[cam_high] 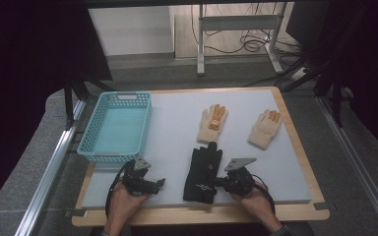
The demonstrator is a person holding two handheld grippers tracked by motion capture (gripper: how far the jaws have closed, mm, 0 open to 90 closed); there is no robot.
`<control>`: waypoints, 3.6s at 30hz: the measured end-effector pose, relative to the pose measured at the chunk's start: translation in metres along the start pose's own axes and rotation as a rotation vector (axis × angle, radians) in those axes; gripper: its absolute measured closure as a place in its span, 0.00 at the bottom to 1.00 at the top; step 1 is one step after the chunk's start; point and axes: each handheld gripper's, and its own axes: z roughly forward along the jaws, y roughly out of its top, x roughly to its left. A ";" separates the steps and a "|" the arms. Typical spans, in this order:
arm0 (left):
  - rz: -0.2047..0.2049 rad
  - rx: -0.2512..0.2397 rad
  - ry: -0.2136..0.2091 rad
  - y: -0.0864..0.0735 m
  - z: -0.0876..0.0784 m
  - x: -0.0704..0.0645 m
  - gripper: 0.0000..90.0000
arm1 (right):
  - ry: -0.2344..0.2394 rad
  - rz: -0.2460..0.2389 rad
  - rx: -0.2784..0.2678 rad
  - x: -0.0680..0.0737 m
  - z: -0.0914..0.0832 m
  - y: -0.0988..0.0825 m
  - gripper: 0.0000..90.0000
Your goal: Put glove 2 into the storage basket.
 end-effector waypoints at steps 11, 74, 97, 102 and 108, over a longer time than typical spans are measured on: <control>0.006 -0.002 -0.005 -0.004 -0.003 0.007 0.03 | 0.014 -0.043 0.001 0.019 0.027 0.021 0.94; -0.005 -0.006 -0.041 -0.005 -0.005 0.010 0.02 | -0.389 0.113 -0.062 -0.078 -0.038 -0.026 0.22; 0.057 -0.033 -0.146 0.059 -0.014 -0.036 0.01 | -0.389 0.113 -0.063 -0.078 -0.038 -0.026 0.22; 0.082 0.011 -0.147 0.075 0.007 -0.057 0.01 | -0.389 0.112 -0.063 -0.078 -0.038 -0.026 0.22; 0.092 0.036 -0.128 0.082 0.030 -0.078 0.00 | -0.388 0.113 -0.063 -0.078 -0.038 -0.026 0.22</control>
